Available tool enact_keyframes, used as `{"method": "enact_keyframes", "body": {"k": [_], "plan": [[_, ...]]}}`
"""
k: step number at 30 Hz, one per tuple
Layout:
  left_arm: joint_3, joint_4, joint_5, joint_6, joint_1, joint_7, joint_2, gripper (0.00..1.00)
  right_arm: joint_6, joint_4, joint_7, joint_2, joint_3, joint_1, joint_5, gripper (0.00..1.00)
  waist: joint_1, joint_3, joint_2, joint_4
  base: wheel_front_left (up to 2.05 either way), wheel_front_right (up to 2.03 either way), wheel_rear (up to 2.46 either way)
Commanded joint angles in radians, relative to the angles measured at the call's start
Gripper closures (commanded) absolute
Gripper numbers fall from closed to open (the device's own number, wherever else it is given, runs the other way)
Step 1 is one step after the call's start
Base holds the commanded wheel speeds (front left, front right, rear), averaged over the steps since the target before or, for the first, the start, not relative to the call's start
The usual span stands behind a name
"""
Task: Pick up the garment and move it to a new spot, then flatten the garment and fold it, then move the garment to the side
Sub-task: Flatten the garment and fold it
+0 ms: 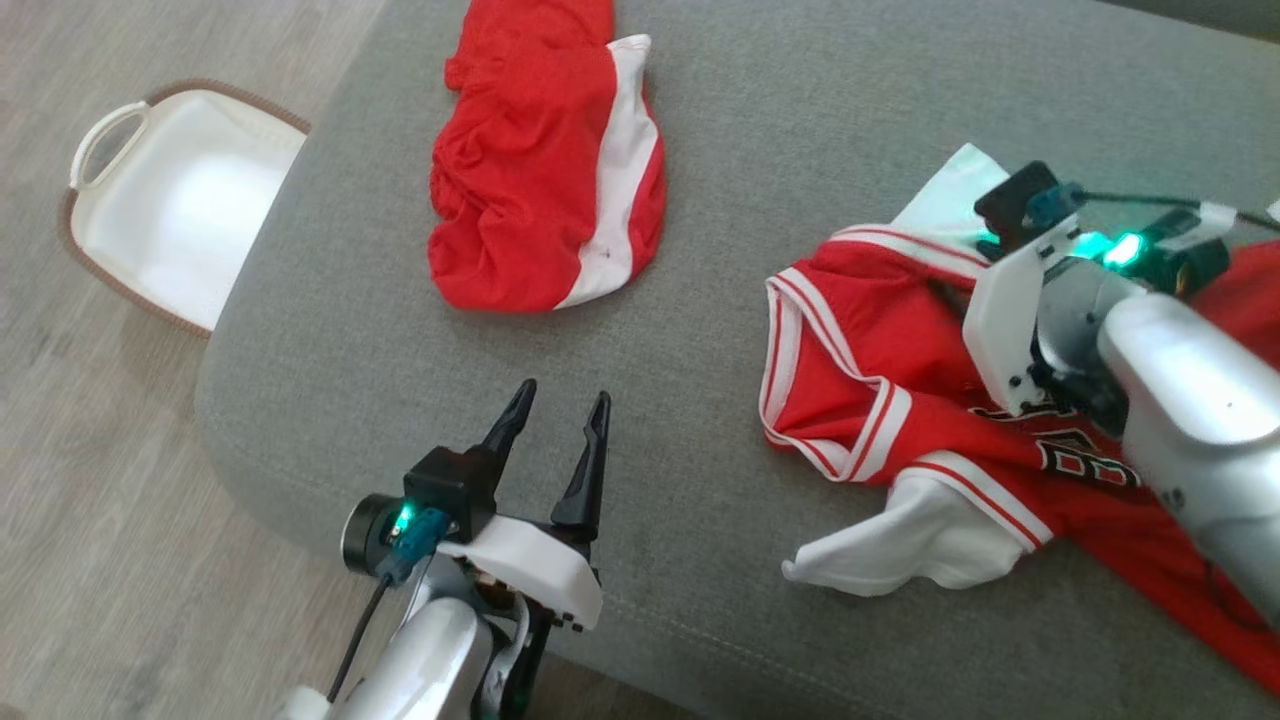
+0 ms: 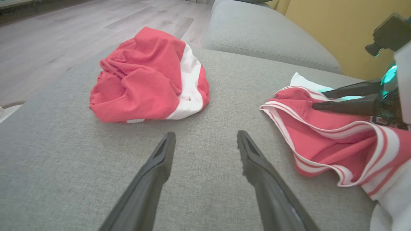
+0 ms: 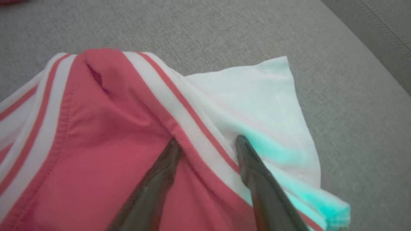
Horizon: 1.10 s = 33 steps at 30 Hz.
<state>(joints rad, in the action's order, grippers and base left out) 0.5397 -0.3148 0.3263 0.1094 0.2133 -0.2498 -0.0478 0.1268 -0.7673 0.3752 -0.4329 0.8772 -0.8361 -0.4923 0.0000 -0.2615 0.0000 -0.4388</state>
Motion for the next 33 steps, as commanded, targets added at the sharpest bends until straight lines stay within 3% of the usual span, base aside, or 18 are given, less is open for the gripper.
{"method": "enact_keyframes", "body": {"k": [1, 9, 16, 23, 26, 27, 28, 33], "plan": [[-0.024, 0.033, 0.006, 0.010, 0.035, -0.012, -0.002, 0.00, 0.004, 0.006, 0.005, -0.021, 0.036, -0.022, -0.027, 1.00, 0.0000, -0.007, 0.0000, -0.006, 0.00, 0.00, 0.00], [-0.013, 0.039, 0.013, 0.018, 0.044, -0.012, -0.002, 0.00, 0.004, -0.084, -0.139, -0.035, 0.026, -0.146, -0.012, 1.00, 0.0000, -0.027, 0.0000, -0.009, 0.00, 0.00, 0.00], [0.000, 0.044, 0.024, 0.020, 0.058, -0.012, -0.002, 0.00, 0.004, -0.241, -0.309, 0.001, -0.076, -0.279, 0.102, 1.00, 0.0000, -0.045, 0.0000, -0.016, 0.00, 0.00, 0.00], [0.026, 0.049, 0.044, 0.027, 0.070, -0.012, -0.002, 0.00, 0.004, -0.424, -0.511, 0.026, -0.222, -0.412, 0.292, 1.00, 0.0000, -0.049, 0.0000, -0.039, 0.00, 0.00, 0.00], [0.027, 0.051, 0.048, 0.032, 0.069, -0.012, -0.002, 0.00, 0.004, -0.474, -0.537, 0.047, -0.275, -0.431, 0.358, 1.00, 0.0000, -0.049, 0.0000, -0.043, 0.00, 0.00, 0.00], [0.026, 0.051, 0.048, 0.033, 0.068, -0.012, -0.002, 0.00, 0.004, -0.484, -0.536, 0.055, -0.284, -0.428, 0.379, 0.70, 0.0000, -0.048, 0.0000, -0.042, 0.00, 0.00, 0.00], [0.023, 0.049, 0.048, 0.036, 0.066, -0.012, -0.002, 0.00, 0.004, -0.497, -0.527, 0.080, -0.300, -0.408, 0.403, 0.00, 0.0000, -0.045, 0.0000, -0.036, 0.00, 0.00, 0.00], [-0.002, 0.045, 0.035, 0.037, 0.065, -0.012, -0.002, 0.00, 0.004, -0.509, -0.541, 0.123, -0.347, -0.370, 0.425, 0.00, 0.0000, -0.029, 0.0000, 0.011, 0.00, 0.00, 0.00]]}}
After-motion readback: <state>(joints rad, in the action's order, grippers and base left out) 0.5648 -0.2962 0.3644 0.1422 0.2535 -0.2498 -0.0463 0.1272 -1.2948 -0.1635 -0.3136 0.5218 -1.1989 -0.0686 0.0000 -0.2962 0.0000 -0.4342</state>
